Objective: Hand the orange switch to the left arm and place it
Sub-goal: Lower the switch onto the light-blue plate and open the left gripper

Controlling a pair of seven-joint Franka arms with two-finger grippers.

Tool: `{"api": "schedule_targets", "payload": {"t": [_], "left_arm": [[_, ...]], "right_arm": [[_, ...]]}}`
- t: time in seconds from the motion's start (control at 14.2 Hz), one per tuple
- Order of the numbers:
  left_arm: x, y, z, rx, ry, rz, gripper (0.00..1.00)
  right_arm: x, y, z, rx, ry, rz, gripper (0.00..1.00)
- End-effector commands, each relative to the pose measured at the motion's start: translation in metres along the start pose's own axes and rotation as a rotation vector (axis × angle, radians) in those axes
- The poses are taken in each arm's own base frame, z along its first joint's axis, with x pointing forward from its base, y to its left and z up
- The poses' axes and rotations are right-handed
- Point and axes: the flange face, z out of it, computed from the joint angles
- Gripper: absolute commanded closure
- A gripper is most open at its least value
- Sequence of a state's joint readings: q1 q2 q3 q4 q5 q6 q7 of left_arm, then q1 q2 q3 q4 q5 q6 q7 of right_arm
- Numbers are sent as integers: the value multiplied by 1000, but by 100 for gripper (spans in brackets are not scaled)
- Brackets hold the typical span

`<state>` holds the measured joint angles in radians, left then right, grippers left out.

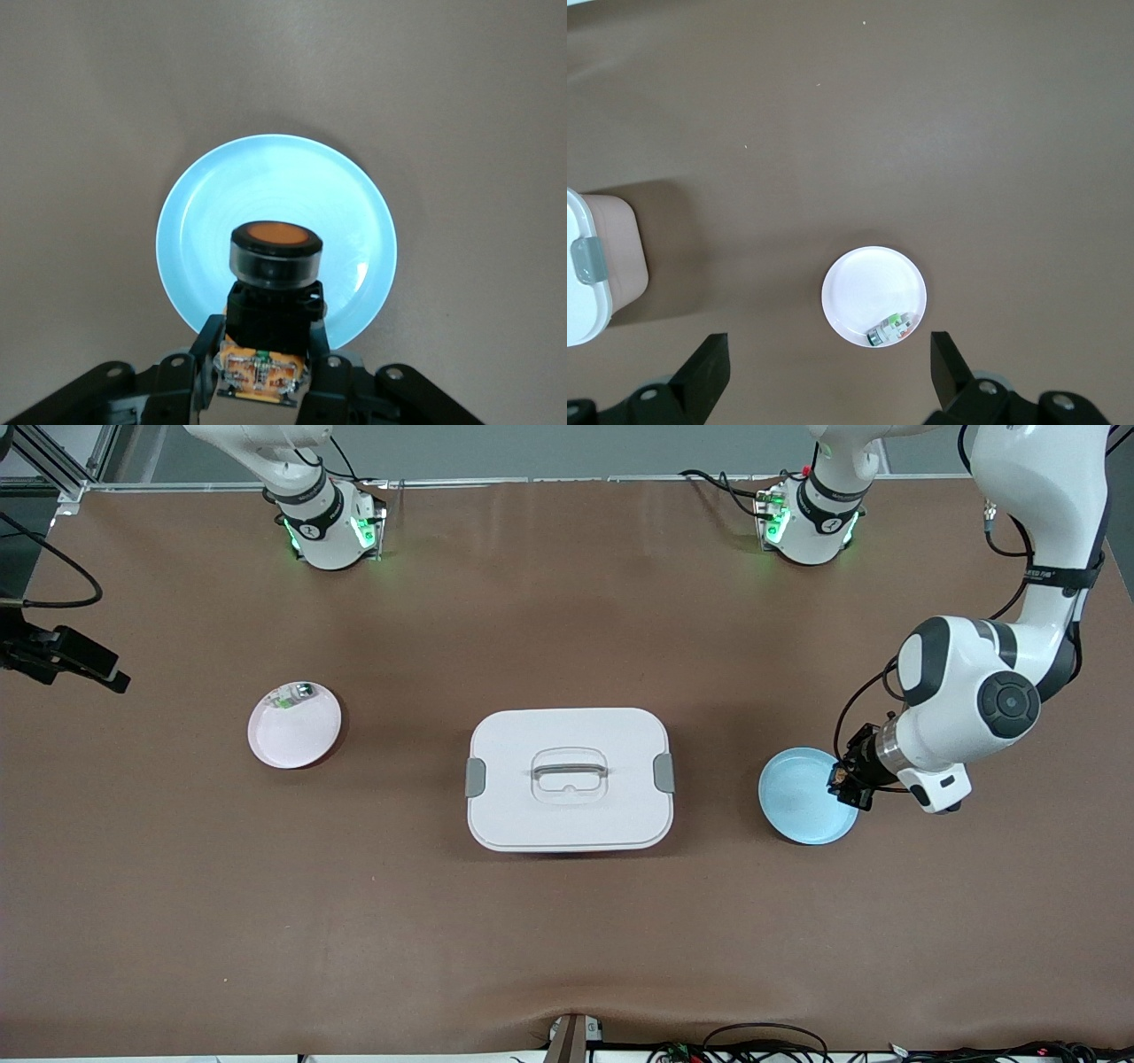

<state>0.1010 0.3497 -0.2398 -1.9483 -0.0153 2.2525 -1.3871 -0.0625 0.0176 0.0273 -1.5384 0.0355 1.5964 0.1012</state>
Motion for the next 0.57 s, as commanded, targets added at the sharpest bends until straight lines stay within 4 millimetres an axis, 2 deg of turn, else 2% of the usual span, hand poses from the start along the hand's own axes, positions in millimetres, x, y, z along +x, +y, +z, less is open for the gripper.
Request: {"api": "schedule_targets", "payload": {"t": [0.0, 0.21, 0.35, 0.49], "left_arm": [[-3, 3, 10, 7, 11, -21, 100], [0, 2, 22, 19, 4, -27, 100], [1, 2, 28, 27, 1, -44, 100], [4, 1, 39, 42, -6, -54, 100]], "right_arm": [[-13, -27, -6, -50, 10, -52, 0], [-14, -27, -8, -52, -5, -60, 0], [-15, -29, -25, -50, 15, -56, 0], [-21, -34, -27, -63, -25, -5, 0]]}}
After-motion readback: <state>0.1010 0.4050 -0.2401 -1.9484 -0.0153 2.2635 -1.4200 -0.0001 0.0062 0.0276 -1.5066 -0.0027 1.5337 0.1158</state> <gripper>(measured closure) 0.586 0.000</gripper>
